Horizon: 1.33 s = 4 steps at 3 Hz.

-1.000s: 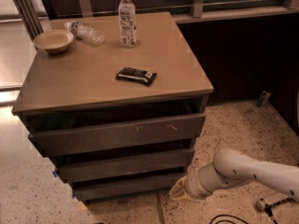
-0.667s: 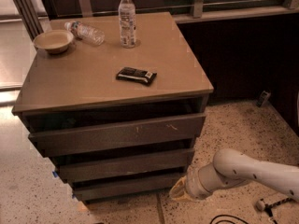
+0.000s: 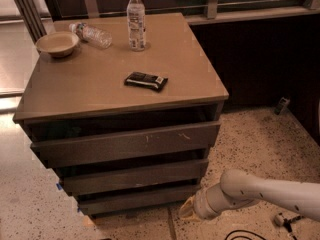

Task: Open bottom drawer

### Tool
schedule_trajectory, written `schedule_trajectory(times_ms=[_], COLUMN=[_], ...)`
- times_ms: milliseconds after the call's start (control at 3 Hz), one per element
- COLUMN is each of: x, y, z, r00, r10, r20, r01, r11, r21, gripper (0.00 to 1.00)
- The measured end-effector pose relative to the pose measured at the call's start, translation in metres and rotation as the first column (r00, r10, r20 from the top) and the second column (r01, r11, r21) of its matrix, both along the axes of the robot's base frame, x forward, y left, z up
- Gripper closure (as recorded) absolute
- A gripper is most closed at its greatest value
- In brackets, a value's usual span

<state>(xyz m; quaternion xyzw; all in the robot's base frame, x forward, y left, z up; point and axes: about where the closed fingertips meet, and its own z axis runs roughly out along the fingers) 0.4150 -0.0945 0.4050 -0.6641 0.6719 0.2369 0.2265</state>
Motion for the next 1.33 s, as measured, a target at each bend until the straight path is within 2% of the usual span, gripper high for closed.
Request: schedule_trajectory(times_ms=[1000,1333], x=[0.013,0.025], y=[-0.008,-0.011], z=[-0.081,-0.113], r00=[0.9972,0.9974], r10=[-0.016,-0.028], r20=[0.073,0.067], r01=[0.017,0.029], r11=[1.000,1.000], r21=[-0.006,-0.011], gripper=[0.11,0.00])
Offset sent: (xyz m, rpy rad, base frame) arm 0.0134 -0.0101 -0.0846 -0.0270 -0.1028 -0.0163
